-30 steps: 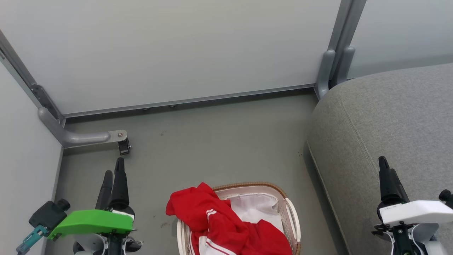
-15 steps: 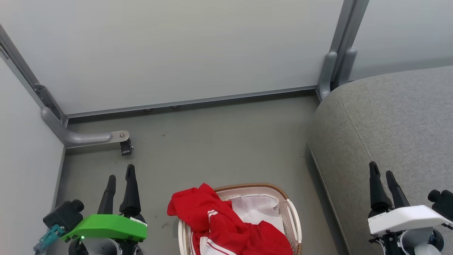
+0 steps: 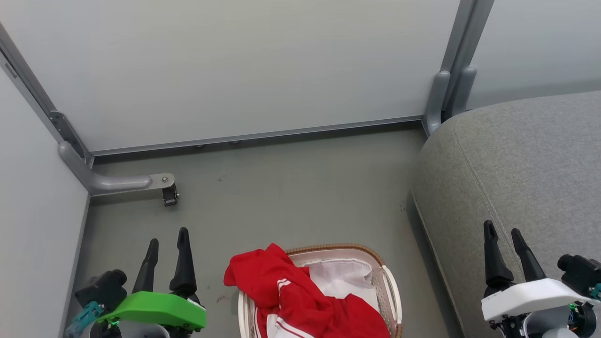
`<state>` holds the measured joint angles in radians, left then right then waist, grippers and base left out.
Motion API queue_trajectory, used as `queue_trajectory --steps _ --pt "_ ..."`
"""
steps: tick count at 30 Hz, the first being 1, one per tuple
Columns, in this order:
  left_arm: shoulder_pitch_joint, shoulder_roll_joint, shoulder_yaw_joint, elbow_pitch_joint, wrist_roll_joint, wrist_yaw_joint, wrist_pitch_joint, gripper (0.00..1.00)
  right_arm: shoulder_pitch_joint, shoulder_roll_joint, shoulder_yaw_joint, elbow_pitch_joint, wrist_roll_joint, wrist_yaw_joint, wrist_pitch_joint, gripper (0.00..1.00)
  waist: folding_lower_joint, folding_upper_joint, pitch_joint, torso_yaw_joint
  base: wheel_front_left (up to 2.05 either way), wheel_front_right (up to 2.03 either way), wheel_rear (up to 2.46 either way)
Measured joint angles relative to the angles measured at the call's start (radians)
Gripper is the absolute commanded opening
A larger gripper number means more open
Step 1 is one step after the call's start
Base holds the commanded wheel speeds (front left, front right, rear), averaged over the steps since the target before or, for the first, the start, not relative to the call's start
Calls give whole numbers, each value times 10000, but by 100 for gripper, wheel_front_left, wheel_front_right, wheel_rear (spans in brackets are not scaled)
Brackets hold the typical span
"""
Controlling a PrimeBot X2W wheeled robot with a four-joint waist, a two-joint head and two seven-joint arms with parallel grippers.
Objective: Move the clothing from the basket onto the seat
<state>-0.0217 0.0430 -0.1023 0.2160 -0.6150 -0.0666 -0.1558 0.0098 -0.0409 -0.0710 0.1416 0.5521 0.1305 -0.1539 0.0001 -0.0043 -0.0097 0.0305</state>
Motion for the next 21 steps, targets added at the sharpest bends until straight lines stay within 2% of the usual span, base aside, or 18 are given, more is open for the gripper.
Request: queue_trajectory --steps 21 --pt "-3 15 -316 443 1498 50 -481 100 -43 -33 -115 230 -1885 0 -497 100 0 0 54 168 0 0 0"
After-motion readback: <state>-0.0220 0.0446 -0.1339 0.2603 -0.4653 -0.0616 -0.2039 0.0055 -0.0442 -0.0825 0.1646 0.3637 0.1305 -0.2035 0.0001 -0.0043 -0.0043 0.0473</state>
